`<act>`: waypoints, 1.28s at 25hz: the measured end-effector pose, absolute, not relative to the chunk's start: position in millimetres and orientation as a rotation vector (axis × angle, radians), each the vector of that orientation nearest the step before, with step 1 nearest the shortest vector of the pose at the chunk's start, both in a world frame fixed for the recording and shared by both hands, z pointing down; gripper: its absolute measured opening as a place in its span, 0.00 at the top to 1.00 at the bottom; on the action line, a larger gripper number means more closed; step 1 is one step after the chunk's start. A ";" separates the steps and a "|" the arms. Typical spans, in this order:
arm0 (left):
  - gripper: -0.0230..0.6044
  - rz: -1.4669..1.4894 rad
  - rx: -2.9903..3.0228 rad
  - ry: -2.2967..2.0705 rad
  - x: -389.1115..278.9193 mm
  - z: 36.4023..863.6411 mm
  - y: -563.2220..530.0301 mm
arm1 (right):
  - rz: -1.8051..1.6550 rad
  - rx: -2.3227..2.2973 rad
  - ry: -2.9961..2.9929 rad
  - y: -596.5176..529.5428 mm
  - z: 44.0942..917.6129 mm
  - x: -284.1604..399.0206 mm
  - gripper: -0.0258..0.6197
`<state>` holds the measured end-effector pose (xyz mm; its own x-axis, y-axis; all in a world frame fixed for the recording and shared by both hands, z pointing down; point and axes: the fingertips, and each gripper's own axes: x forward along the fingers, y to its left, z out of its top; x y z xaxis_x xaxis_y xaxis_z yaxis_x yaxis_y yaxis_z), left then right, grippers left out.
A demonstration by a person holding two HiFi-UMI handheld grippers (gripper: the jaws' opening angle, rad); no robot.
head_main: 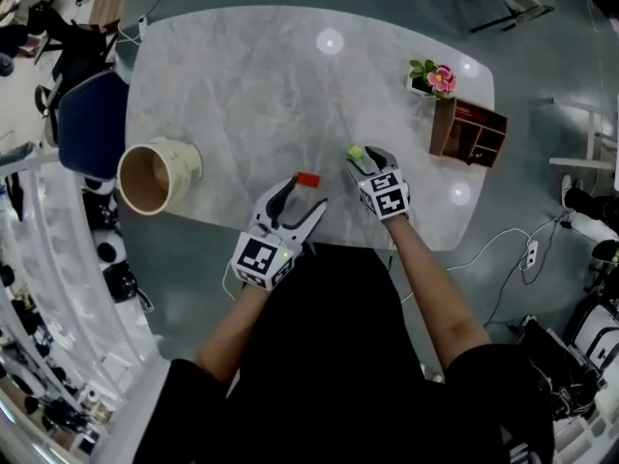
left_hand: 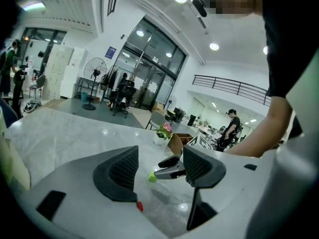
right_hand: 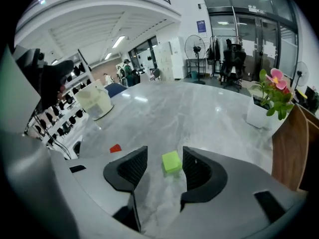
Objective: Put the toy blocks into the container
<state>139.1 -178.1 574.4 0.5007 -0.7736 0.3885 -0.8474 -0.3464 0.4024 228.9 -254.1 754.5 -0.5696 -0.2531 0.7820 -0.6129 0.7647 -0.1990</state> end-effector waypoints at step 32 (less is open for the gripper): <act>0.56 0.030 2.044 -1.560 54.0 541.3 -118.7 | 0.428 0.537 -2.198 -235.2 729.8 158.3 0.75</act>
<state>54.0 -118.7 541.3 0.3218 -0.8820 0.3443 -0.8946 -0.1642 0.4157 158.3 -235.2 729.8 -0.5779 -0.2331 0.7821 -0.5093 0.8519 -0.1224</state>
